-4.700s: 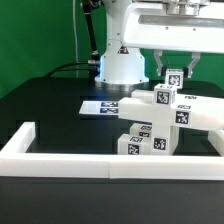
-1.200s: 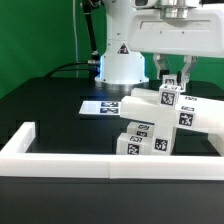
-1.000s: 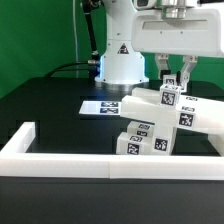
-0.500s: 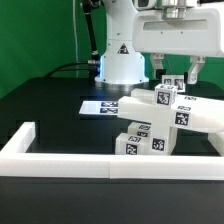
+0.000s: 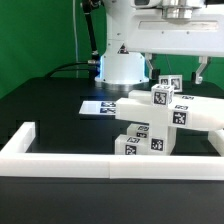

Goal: Assemble chair

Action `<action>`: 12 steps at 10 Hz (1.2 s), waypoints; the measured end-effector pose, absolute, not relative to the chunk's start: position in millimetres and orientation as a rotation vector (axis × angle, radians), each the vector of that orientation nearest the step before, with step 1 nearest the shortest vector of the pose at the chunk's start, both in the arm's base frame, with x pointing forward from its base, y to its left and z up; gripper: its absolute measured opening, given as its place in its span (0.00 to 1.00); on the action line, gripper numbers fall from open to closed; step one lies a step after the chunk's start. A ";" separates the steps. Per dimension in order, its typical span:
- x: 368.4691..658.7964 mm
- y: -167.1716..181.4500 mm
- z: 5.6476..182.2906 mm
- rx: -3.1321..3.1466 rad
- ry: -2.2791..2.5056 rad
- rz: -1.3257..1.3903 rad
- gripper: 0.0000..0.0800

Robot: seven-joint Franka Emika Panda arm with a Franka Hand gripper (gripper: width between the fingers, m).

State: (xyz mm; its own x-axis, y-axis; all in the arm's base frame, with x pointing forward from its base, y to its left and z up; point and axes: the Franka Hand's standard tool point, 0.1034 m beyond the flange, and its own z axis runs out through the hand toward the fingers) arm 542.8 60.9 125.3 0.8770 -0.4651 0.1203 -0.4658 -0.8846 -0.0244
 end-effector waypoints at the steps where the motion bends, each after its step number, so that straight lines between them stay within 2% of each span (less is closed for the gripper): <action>1: 542.8 60.7 125.3 3.058 -0.651 0.192 0.81; 8: 542.9 56.5 125.2 3.094 0.087 0.180 0.81; 12: 538.2 58.8 121.6 3.094 0.096 0.165 0.81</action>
Offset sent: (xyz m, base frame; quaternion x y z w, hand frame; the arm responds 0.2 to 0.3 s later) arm -0.0030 -0.0006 0.0010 0.0040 -0.0019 -0.2067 0.9784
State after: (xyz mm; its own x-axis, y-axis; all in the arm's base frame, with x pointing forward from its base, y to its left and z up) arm 538.2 58.8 121.6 0.9924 0.0640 0.1052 0.0596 -0.9972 0.0450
